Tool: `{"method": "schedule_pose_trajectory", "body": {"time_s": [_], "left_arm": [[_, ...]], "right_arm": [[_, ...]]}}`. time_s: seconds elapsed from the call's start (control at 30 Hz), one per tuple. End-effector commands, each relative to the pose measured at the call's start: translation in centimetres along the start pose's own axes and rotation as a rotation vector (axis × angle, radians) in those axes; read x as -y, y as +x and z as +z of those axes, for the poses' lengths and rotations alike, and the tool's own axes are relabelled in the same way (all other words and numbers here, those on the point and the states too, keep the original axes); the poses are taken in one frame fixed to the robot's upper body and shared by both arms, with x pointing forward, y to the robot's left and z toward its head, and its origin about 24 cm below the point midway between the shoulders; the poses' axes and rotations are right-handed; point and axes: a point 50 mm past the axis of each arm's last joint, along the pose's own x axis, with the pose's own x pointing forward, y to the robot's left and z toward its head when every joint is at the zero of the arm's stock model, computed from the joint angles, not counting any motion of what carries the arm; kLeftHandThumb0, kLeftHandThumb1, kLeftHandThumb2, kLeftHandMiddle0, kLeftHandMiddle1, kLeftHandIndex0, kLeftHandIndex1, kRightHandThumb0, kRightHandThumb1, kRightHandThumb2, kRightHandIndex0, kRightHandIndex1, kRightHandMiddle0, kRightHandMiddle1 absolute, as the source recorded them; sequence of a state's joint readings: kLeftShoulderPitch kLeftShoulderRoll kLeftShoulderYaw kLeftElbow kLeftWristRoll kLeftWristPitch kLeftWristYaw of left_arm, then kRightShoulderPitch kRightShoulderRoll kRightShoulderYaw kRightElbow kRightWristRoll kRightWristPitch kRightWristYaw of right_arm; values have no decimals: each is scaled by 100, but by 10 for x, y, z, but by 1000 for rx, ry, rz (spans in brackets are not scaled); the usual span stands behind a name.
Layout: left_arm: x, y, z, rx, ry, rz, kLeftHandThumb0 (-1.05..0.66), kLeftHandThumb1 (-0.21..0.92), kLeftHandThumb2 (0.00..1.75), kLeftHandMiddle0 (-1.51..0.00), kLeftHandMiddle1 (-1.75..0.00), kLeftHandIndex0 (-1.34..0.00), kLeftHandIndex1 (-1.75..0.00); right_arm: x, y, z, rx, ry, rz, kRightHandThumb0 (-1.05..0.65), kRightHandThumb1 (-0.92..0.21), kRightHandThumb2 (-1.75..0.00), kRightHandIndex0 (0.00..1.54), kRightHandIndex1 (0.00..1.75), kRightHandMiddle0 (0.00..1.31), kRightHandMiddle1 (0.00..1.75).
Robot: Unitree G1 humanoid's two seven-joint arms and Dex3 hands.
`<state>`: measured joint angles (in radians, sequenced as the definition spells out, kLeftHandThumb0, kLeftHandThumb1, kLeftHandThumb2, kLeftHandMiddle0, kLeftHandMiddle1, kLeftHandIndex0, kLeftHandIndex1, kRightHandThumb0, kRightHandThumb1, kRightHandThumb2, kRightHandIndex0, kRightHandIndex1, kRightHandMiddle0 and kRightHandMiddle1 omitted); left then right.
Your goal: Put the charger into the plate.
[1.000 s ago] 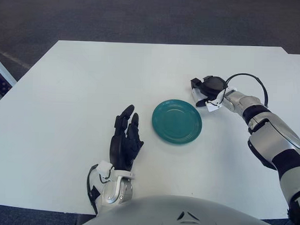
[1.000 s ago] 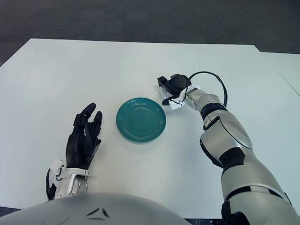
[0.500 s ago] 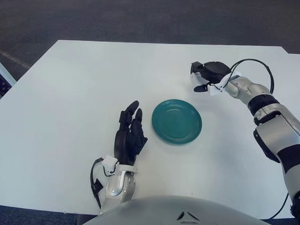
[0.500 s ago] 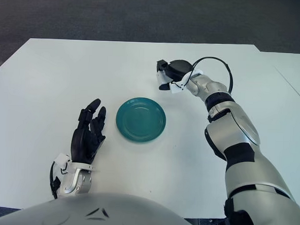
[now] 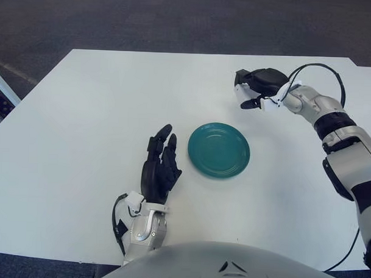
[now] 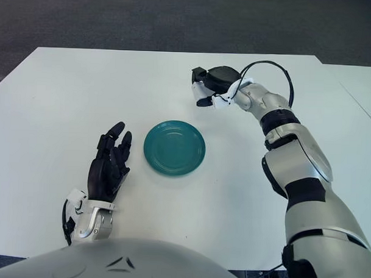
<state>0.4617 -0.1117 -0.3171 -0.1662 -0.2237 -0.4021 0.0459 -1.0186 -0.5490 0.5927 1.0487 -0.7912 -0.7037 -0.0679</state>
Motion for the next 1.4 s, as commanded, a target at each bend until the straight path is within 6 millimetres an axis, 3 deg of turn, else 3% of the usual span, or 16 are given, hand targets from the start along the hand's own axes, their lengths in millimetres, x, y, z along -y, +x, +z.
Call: {"method": "schedule_pose_trajectory", "body": {"time_s": [0.0, 0.47, 0.63, 1.37], "left_arm": [[4, 6, 1, 22, -22, -5, -81, 92, 81, -28, 0, 0, -74], [5, 6, 2, 43, -28, -11, -81, 92, 81, -30, -1, 0, -74], [4, 6, 0, 32, -26, 3, -81, 92, 80, -30, -1, 0, -76], [7, 6, 1, 28, -28, 23, -80, 92, 79, -32, -1, 0, -80]], "right_arm": [[10, -3, 3, 42, 10, -30, -47, -92, -72, 100, 175, 83, 175], [-4, -8, 29, 160, 27, 18, -47, -92, -68, 98, 175, 82, 175], [-2, -10, 49, 268, -75, 26, -48, -92, -68, 99, 175, 84, 175], [-19, -14, 81, 403, -147, 84, -50, -92, -71, 109, 175, 89, 175]]}}
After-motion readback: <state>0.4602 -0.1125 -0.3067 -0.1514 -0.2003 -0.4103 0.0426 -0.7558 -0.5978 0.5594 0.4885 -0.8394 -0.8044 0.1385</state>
